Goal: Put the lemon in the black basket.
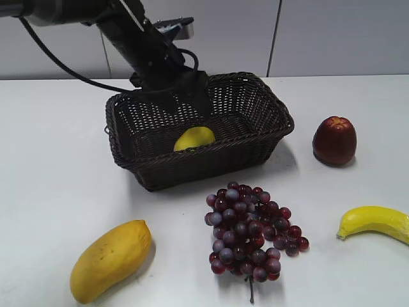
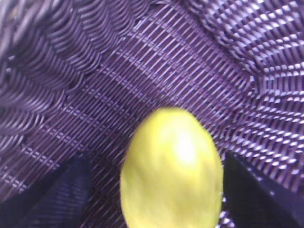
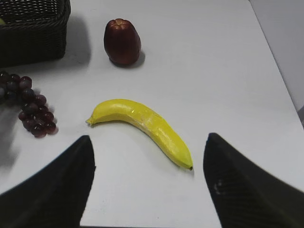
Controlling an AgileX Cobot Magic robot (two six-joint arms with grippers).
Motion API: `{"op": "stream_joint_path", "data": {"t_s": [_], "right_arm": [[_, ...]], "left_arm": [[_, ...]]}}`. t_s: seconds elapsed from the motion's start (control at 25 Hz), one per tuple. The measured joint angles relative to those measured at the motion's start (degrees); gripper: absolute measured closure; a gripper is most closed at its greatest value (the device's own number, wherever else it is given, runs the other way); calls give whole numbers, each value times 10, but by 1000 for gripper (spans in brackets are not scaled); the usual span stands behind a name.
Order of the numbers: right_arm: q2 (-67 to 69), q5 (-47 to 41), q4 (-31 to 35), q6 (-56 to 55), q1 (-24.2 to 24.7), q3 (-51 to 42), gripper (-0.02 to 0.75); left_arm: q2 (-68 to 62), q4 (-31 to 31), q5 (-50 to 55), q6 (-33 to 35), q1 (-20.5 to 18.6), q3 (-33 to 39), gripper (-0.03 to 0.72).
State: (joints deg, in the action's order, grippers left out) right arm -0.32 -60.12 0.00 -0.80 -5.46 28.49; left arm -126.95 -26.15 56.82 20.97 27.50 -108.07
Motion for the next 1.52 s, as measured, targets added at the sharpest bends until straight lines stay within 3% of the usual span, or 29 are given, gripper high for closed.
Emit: {"op": "stream_joint_path", "data": {"t_s": [0.28, 0.44, 0.6, 0.88, 1.28, 1.52], "right_arm": [[0, 0, 3, 0, 0, 0, 155], [0, 0, 0, 0, 0, 0, 155], [0, 0, 3, 0, 0, 0, 155], [0, 0, 3, 0, 0, 0, 155], [0, 0, 3, 0, 0, 0, 155], [0, 0, 3, 0, 0, 0, 155]], "left_arm": [[13, 17, 118, -28, 0, -145, 49], [75, 39, 125, -56, 0, -156, 78], [158, 107, 127, -88, 0, -138, 94], [332, 186, 129, -135, 0, 44, 97], [597, 196, 132, -187, 0, 408, 99], [749, 204, 133, -193, 0, 573, 99]]}}
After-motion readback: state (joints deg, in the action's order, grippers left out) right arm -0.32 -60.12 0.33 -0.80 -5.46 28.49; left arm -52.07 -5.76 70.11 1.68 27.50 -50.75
